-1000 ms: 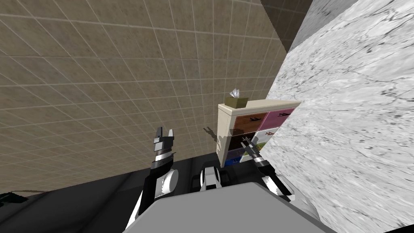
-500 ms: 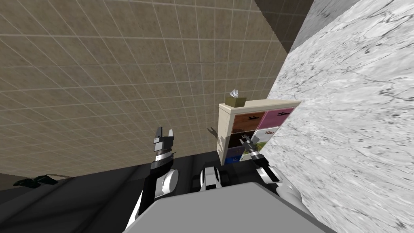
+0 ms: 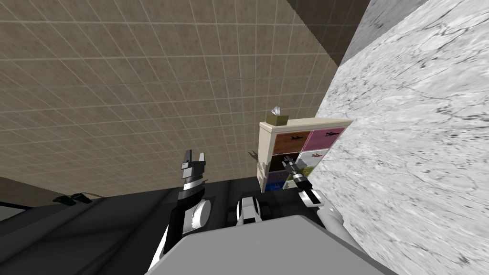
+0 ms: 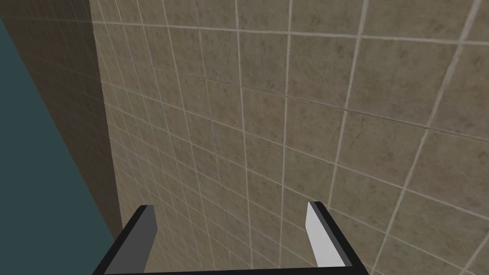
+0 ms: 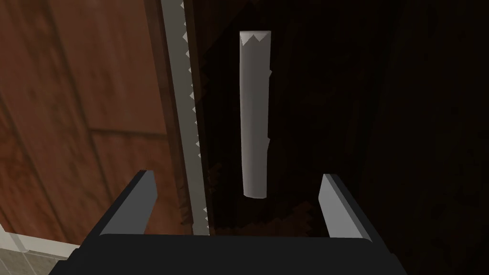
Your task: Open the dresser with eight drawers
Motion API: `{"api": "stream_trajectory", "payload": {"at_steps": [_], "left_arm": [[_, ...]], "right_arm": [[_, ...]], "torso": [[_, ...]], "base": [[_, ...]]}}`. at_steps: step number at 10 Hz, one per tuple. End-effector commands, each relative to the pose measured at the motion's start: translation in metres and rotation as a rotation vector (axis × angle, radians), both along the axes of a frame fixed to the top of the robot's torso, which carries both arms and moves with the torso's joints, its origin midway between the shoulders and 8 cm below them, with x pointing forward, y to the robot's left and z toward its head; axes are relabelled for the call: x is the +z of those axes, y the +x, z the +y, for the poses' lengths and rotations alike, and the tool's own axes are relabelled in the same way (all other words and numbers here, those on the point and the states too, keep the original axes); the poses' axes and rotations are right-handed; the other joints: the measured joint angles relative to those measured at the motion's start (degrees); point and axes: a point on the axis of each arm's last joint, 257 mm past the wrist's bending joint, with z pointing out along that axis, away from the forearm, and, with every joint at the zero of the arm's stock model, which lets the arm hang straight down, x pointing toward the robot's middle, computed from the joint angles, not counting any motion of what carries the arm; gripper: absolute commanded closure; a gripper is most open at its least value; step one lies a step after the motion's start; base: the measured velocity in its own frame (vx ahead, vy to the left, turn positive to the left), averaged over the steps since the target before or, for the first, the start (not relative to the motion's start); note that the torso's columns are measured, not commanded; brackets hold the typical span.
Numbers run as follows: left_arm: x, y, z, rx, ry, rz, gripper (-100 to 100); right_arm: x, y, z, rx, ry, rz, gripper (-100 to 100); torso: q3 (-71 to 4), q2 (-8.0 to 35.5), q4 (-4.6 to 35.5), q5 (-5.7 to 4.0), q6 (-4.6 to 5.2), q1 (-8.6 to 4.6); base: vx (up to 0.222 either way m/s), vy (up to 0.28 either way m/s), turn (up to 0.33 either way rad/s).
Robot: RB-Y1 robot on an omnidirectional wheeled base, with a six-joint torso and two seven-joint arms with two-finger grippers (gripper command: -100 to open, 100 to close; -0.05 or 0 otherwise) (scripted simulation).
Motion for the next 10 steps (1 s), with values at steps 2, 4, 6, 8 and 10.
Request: {"api": "stream_trajectory", "payload": {"at_steps": [2, 4, 6, 8, 10], "left_arm": [[0.000, 0.000, 0.000, 0.000, 0.000, 0.000, 0], [0.000, 0.000, 0.000, 0.000, 0.000, 0.000, 0], [0.000, 0.000, 0.000, 0.000, 0.000, 0.000, 0], [0.000, 0.000, 0.000, 0.000, 0.000, 0.000, 0], [0.000, 0.000, 0.000, 0.000, 0.000, 0.000, 0]], "right_arm": [[-0.001, -0.026, 0.010, 0.037, -0.022, -0.007, 100], [-0.002, -0.036, 0.013, 0.049, -0.025, -0.008, 100], [-0.004, -0.055, 0.022, 0.075, -0.030, -0.010, 100], [-0.006, -0.066, 0.024, 0.082, -0.023, -0.008, 100], [-0.008, -0.087, 0.033, 0.104, -0.018, -0.003, 100]], "torso": [[0.0, 0.0, 0.2, 0.26, -0.02, 0.18], [0.1, 0.2, 0.1, 0.07, -0.12, 0.05], [0.1, 0.2, 0.2, 0.06, -0.05, -0.04], [0.2, 0.3, 0.1, 0.03, -0.01, 0.09], [0.2, 0.4, 0.1, -0.04, 0.00, 0.05]], "base": [[0.113, 0.010, -0.086], [0.093, 0.003, -0.075], [0.076, 0.006, -0.078], [0.095, 0.003, -0.076], [0.088, 0.000, -0.097]]}}
